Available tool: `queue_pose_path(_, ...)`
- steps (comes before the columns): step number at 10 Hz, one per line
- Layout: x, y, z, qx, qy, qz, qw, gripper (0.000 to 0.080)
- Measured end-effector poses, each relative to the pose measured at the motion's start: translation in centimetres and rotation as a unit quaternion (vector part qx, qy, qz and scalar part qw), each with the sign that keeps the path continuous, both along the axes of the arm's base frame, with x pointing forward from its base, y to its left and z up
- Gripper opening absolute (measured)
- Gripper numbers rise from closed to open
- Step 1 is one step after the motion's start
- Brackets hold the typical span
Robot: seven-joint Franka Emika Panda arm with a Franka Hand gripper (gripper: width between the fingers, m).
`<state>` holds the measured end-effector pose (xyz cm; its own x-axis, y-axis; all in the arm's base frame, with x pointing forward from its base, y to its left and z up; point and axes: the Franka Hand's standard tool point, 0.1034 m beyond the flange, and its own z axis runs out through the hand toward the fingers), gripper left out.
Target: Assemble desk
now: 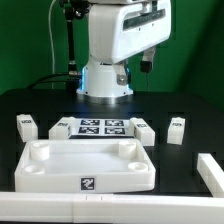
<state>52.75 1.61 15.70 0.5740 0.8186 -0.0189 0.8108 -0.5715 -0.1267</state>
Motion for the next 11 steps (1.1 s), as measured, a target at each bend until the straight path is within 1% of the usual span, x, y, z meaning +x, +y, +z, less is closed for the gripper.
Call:
queue_pose_path(1, -0.1, 0.1, 0.1, 0.005, 0.005, 0.0, 1.0, 0.065)
queue_pose_path(5, -0.1, 0.1, 0.0, 0.005, 0.006, 0.0, 1.0, 0.065)
queue_pose_path(6, 0.0, -0.2, -0.1, 0.007, -0.003, 0.024, 1.0, 0.065)
queue_pose_path(7, -0.3, -1.6, -0.7, 0.01, -0.032, 0.09, 0.995, 0.065)
queue_pose_path(8, -1.1, -2.9, -1.7, 0.011, -0.05, 0.144, 0.988, 0.065)
queue_pose_path(9, -1.4, -3.8, -2.8, 0.01, -0.064, 0.186, 0.98, 0.065)
queue_pose_path(10, -1.8, -4.6, -3.8, 0.01, -0.068, 0.201, 0.977, 0.065)
queue_pose_path(11, -1.9, -5.0, -4.2, 0.012, -0.062, 0.192, 0.979, 0.065)
